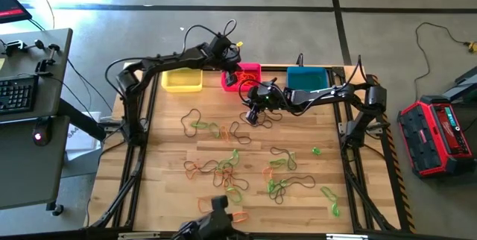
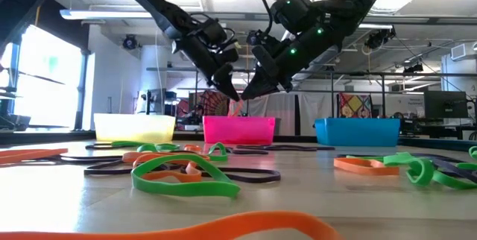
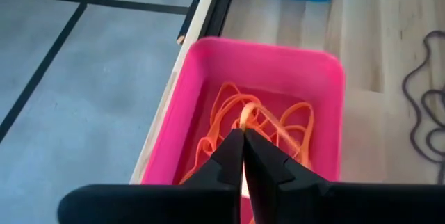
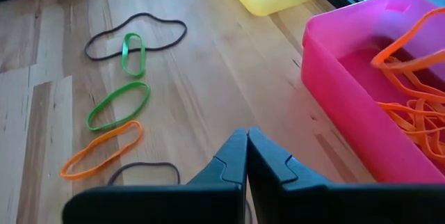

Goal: Sort rubber bands into baskets
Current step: Put the orange rubber band into the pink bin

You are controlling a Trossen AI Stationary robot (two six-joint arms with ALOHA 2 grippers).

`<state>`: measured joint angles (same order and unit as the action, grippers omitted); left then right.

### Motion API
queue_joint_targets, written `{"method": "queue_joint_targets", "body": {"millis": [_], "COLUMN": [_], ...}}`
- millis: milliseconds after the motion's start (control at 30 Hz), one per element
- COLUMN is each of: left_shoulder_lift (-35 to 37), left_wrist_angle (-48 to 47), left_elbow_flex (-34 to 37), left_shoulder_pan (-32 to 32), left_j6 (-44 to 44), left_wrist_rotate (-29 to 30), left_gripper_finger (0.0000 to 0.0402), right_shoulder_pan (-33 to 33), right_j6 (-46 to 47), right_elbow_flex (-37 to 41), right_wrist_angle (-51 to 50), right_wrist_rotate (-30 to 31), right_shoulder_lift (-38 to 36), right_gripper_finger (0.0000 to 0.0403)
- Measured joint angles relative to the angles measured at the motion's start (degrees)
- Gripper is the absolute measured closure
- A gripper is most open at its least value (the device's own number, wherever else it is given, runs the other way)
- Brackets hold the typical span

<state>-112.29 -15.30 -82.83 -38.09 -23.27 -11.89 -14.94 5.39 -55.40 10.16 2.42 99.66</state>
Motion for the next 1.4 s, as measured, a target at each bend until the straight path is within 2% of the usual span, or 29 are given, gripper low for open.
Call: {"method": "queue_joint_targets", "body": {"millis": [367, 500, 667, 833, 967, 1167, 1400], "left_shoulder_lift": [-0.5, -0.5, -0.5, 0.8, 4.7, 13.6, 24.8], "left_wrist_angle": [0.2, 0.5, 3.6, 15.3, 22.3, 31.6, 33.6], "left_elbow_flex": [0.3, 0.3, 1.1, 8.1, 14.3, 25.6, 38.6], "left_shoulder_pan": [-0.1, 0.2, 0.3, 0.8, 2.6, 6.6, 14.0], "left_j6": [2.0, 1.2, 2.7, 6.3, 7.8, 7.7, 8.9], "left_wrist_rotate": [0.4, 0.4, -1.2, -2.8, -2.7, -0.8, 4.2], "left_gripper_finger": [0.0330, 0.0334, 0.0366, 0.0397, 0.0400, 0.0400, 0.0400], "right_shoulder_pan": [0.0, 0.0, 0.0, 0.1, 0.6, 1.5, 3.5], "right_j6": [-0.2, -0.2, 0.5, 0.0, -1.4, -1.4, -2.7], "right_elbow_flex": [0.0, 0.0, 0.0, 0.0, 0.0, 0.0, 0.0], "right_wrist_angle": [0.0, 0.0, 0.0, -0.1, -0.8, -0.9, -0.4], "right_wrist_rotate": [0.6, 0.6, 0.6, 0.9, 3.6, 4.5, 4.6], "right_shoulder_lift": [0.0, 0.0, 0.0, 0.0, 0.0, 0.0, 3.0], "right_gripper_finger": [0.0402, 0.0402, 0.0402, 0.0402, 0.0402, 0.0402, 0.0402]}}
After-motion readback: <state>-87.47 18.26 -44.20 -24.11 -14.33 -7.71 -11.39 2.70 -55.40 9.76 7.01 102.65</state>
